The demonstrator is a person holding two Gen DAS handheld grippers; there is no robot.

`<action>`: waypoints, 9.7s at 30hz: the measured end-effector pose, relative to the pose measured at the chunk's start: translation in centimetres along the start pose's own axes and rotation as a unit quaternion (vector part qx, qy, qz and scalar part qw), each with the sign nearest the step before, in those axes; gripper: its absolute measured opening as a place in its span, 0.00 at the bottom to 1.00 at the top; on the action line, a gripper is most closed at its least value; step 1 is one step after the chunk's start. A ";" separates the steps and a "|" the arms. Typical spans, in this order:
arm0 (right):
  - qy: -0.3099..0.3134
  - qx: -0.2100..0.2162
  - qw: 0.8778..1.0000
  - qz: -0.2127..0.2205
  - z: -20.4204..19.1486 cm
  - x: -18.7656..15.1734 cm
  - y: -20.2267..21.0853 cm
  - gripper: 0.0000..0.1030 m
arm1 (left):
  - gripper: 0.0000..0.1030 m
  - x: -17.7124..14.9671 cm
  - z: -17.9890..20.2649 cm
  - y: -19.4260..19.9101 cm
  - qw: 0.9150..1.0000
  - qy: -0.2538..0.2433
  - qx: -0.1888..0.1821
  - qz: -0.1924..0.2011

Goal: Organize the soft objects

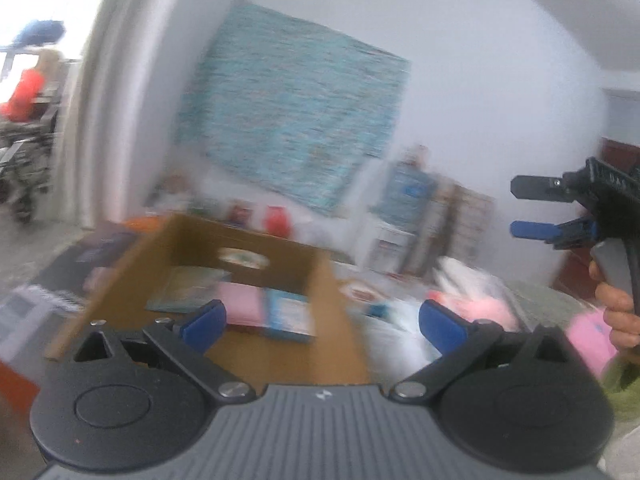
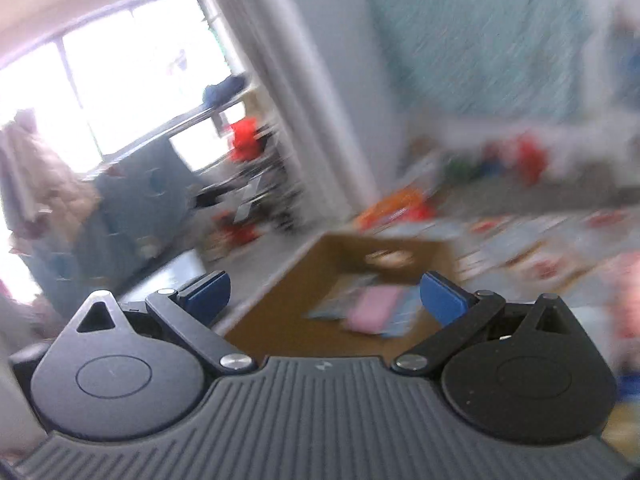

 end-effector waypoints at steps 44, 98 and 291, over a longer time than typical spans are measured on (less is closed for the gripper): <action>-0.212 -0.171 0.962 -0.001 15.8 -20.7 -1.9 0.79 | 0.74 -14.9 17.6 -14.6 0.961 -0.188 -0.141 -0.149; -0.343 -0.109 0.932 0.034 20.3 -25.5 -2.0 0.12 | 0.24 -14.5 16.0 -19.3 0.968 -0.047 -0.129 -0.209; -0.208 -0.097 0.967 -0.110 8.1 -30.9 -1.4 0.40 | 0.39 -20.4 5.6 -9.9 0.944 -0.011 -0.139 -0.300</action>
Point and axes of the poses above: each gripper's, at about its wrist camera, not at the fingertips, and y roughly against the way its jaws point, z to its right, x to its top, the point moved 3 cm from there along -y, roughly the way its jaws point, and after that the axes turned 9 degrees about z, right-handed, at the moved point
